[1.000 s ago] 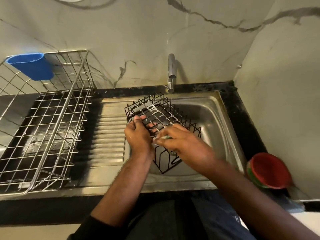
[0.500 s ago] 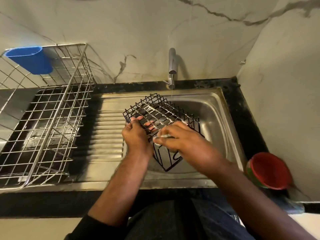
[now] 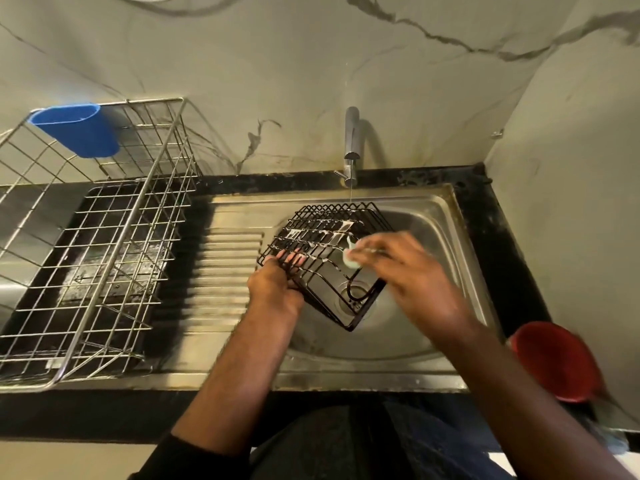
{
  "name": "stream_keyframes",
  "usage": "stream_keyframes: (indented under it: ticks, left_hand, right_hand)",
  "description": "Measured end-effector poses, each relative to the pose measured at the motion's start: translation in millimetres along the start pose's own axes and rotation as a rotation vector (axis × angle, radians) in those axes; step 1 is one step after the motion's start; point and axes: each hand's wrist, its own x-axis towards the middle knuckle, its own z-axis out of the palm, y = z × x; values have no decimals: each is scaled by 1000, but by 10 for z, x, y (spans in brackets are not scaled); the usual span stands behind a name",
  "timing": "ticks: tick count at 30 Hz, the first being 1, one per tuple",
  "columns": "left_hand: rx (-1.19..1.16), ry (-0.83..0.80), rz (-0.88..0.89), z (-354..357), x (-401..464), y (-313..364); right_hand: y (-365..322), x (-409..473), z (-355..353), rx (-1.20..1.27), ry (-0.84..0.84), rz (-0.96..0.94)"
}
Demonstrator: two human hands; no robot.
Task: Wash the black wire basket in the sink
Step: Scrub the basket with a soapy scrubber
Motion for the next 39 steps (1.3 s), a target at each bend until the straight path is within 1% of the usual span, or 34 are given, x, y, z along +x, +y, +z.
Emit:
stream_keyframes:
  ticks: [2,4,6,8,9,10,13,14,15,16,18,19,21,24,27,30,32,34,36,38,39]
  left_hand:
    - [5,-17,5,-20,24,-9]
    - [26,-7,14,-21,21,-19]
    - [33,-3,20,-11,3,-25]
    - [45,13,16,-32,0,-32]
    - [49,10,18,-36,-10,-31]
    - [53,-4,20,-32,-7,-37]
    - [103,-32,44,-23,28,-44]
    - [138,-39,50,-12,10,-43]
    - [161,-53,54,-2,-21,-40]
    - [177,-63,67,15,-81,-40]
    - [261,-62,163,40,-250,-60]
    - [313,-85,222,50,-340,-70]
    - [392,-181,318,69,-519,-73]
    - [509,-331,457,70,-703,-34]
    - [672,-522,621,51,-741,-62]
    - [727,-557,703,53,-747,-135]
    - [753,-570,728,56,-737,-170]
    - [780,-580,737,72,-738,-191]
    - [804,-588,758,96,-757,-199]
    - [820,-596,781,107,-769,-209]
    - [816,-589,778,104,-769,-214]
  right_hand:
    - [148,37,-36,-17,142,155]
    - [188,64,-62,21,184,233]
    - [92,57,-48,5,157,170]
    - [-23,16,-28,-28,94,68]
    - [-49,11,-36,-39,71,49]
    - [-51,23,-52,-33,83,67]
    - [22,124,-145,47,219,262]
    - [21,155,-176,68,224,300]
    - [4,173,-196,80,187,306]
    - [-30,185,-203,103,105,294]
    - [-74,191,-167,160,-96,279]
    - [-53,190,-132,166,-158,298]
    - [50,202,-77,151,-165,370]
    - [178,179,-73,67,-74,457]
    - [201,170,-102,-23,125,458]
    - [192,234,-130,-7,260,480]
    - [137,287,-137,-3,311,477]
    - [3,342,-114,30,293,444]
    - [-176,395,-39,91,225,331]
    - [-256,419,21,38,180,197]
    - [-223,418,7,22,169,184]
